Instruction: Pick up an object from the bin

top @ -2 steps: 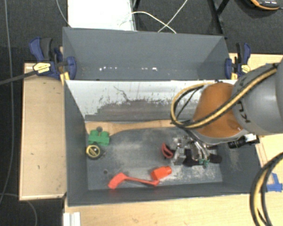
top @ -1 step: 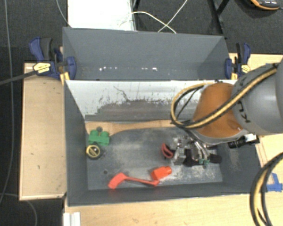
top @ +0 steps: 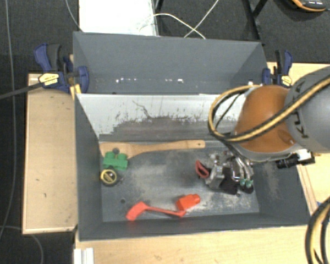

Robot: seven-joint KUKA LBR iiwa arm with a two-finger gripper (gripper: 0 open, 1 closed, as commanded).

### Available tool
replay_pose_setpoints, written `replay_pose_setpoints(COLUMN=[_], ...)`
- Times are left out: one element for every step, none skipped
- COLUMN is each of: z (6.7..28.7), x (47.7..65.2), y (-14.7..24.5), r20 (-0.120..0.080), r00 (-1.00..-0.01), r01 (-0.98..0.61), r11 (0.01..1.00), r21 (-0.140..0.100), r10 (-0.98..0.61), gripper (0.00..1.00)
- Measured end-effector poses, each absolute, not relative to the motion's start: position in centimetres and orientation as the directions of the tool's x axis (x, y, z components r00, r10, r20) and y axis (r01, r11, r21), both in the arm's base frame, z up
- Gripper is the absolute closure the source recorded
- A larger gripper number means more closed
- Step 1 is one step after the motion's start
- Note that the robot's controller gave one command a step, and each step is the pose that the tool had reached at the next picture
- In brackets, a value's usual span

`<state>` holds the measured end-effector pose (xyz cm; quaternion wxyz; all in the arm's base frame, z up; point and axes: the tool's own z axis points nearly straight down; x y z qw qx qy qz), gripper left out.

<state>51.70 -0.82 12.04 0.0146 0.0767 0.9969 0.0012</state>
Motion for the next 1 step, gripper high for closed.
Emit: replay_pose_setpoints(z=[23.89], x=[52.73], y=[-0.08], r20=[-0.029], r00=[-0.989], r01=[0.144], r11=[0.99], r21=[0.005], r10=[0.144], gripper=[1.0])
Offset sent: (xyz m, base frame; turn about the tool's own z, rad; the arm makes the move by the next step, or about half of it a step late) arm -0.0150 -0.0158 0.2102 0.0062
